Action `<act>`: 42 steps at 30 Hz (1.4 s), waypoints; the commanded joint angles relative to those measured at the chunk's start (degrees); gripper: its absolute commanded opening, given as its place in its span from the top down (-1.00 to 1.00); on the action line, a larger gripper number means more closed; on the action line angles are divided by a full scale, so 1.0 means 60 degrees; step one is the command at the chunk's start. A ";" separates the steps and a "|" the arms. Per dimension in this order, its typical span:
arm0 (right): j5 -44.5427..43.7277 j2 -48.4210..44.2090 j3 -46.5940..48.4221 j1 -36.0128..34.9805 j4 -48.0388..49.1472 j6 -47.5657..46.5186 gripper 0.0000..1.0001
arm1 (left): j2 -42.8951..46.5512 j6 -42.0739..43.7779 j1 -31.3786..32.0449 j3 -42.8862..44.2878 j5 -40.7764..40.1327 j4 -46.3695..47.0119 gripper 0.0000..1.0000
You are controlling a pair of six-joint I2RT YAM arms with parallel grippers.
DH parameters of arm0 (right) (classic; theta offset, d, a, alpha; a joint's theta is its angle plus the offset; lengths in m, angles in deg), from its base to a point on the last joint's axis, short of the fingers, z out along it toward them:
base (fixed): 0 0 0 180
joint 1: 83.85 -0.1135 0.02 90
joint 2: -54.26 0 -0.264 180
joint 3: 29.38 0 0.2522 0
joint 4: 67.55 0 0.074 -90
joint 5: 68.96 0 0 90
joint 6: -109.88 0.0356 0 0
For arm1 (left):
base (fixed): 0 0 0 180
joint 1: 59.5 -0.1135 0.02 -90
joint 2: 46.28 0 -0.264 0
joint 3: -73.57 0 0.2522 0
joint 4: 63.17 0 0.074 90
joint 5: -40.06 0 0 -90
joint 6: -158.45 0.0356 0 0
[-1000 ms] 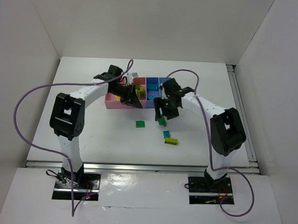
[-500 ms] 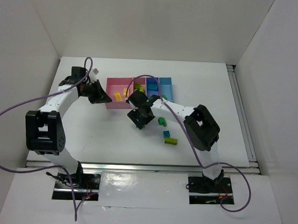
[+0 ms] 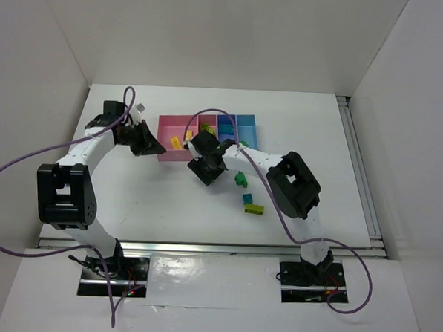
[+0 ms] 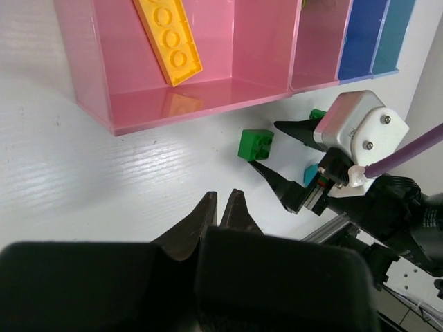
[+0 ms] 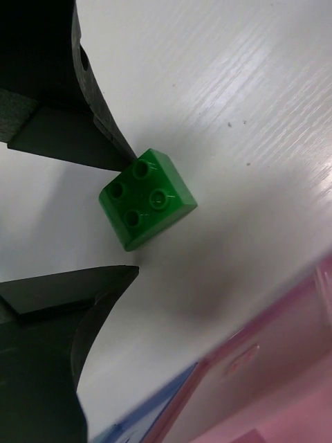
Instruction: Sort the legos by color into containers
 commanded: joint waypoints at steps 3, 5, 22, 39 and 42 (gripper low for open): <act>0.0325 0.0262 0.0374 -0.0065 0.0549 -0.0157 -0.22 | -0.0189 0.0078 -0.0097 0.0234 0.0729 0.0247 1.00; 0.0325 0.0364 0.0622 -0.0153 0.0549 -0.0157 -0.04 | -0.0191 0.0078 -0.0097 0.0146 0.0833 0.0248 1.00; -0.1241 -0.2944 -0.0417 0.1149 0.0300 0.1716 0.54 | 0.0000 0.0078 -0.0097 0.0059 0.0570 0.0248 1.00; -0.3658 0.0321 0.4079 0.2865 -0.1486 0.3460 -0.52 | 0.0425 0.0254 -0.0097 0.0059 0.0174 -0.0103 1.00; -0.3747 -0.0116 0.3456 0.2953 -0.1212 0.3563 -0.52 | 0.0513 0.0356 -0.0097 0.0146 0.0174 -0.0104 1.00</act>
